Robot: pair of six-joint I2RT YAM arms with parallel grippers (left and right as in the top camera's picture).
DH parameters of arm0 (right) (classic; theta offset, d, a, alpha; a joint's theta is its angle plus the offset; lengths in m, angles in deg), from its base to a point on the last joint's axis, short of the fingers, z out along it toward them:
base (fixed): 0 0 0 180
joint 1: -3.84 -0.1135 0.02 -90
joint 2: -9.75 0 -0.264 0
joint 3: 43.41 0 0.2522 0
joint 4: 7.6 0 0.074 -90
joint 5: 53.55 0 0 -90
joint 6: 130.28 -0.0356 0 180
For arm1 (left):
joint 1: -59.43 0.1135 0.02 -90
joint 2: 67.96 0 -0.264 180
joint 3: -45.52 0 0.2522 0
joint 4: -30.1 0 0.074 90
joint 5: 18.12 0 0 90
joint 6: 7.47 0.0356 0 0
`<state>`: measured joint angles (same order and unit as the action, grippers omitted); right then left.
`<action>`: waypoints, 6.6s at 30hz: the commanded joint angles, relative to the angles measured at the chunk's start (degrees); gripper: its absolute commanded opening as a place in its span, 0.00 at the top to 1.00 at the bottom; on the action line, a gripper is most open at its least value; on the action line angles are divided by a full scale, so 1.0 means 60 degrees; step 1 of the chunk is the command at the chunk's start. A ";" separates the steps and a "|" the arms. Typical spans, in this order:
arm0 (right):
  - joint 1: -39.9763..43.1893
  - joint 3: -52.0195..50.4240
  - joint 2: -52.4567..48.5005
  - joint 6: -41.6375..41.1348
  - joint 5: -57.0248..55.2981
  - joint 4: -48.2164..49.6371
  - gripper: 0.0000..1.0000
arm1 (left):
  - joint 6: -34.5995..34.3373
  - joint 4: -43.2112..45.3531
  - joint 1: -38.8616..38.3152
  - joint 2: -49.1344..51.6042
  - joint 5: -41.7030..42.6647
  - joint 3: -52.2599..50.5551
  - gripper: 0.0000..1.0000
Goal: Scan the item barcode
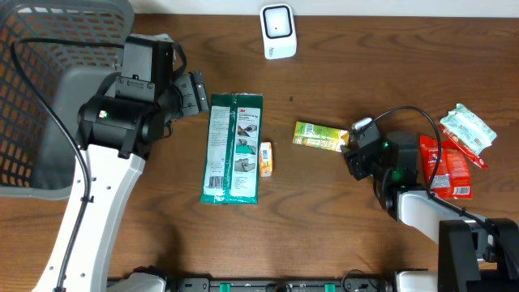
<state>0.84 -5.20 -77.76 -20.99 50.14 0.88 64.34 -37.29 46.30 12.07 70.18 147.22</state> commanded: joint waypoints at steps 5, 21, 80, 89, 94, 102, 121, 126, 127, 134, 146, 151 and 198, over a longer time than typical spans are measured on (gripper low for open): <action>0.0058 -0.0036 -0.0393 0.0262 -0.0200 0.0623 0.40 | -0.0015 -0.0022 0.0044 0.0040 -0.0047 0.0062 0.15; 0.0208 -0.0025 -0.2320 0.0215 -0.0226 0.3952 0.38 | -0.0015 -0.0022 0.0044 0.0040 -0.0047 0.0062 0.16; 0.0018 0.6244 -0.2313 -0.2565 -0.0109 -0.5144 0.93 | -0.0018 -0.0022 0.0044 0.0040 -0.0047 0.0062 0.16; -0.0652 0.6244 -0.2983 -0.2608 -0.0612 -0.4379 0.93 | -0.0015 -0.0022 0.0044 0.0040 -0.0047 0.0062 0.15; -0.0648 0.6244 -0.3544 -0.2670 0.0076 -0.4521 0.93 | -0.0015 -0.0022 0.0044 0.0040 -0.0047 0.0062 0.15; -0.0601 0.6247 -0.2820 -0.2677 0.0233 -0.5774 0.96 | -0.0015 -0.0022 0.0044 0.0040 -0.0047 0.0062 0.16; -0.0634 0.6247 -0.2149 -0.4069 0.0419 -0.9930 0.90 | -0.0015 -0.0022 0.0044 0.0040 -0.0047 0.0062 0.16; -0.0634 0.6247 -0.2076 -0.4069 0.1384 -1.0080 0.88 | -0.0015 -0.0022 0.0044 0.0040 -0.0047 0.0062 0.15; -0.0634 0.6247 -0.2065 -0.4069 0.1464 -1.0083 0.87 | -0.0018 -0.0022 0.0044 0.0040 -0.0047 0.0062 0.16; -0.0641 0.6269 -0.1960 -0.4058 0.1009 -1.0298 0.85 | -0.0018 -0.0022 0.0044 0.0040 -0.0047 0.0062 0.15; -0.0940 0.7140 -0.0087 -0.2980 0.0976 -1.1460 0.37 | -0.0015 -0.0022 0.0044 0.0040 -0.0047 0.0062 0.16; -0.1632 0.6961 -0.0393 -0.2703 0.0535 -1.1781 0.32 | -0.0015 -0.0022 0.0044 0.0040 -0.0047 0.0062 0.16; -0.2750 0.5876 -0.2058 -0.2881 -0.1115 -0.9945 0.82 | -0.0018 -0.0022 0.0044 0.0040 -0.0047 0.0058 0.16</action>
<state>-15.20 30.28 -89.27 -38.13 42.89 -59.22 64.34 -37.29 46.30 12.09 70.21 147.22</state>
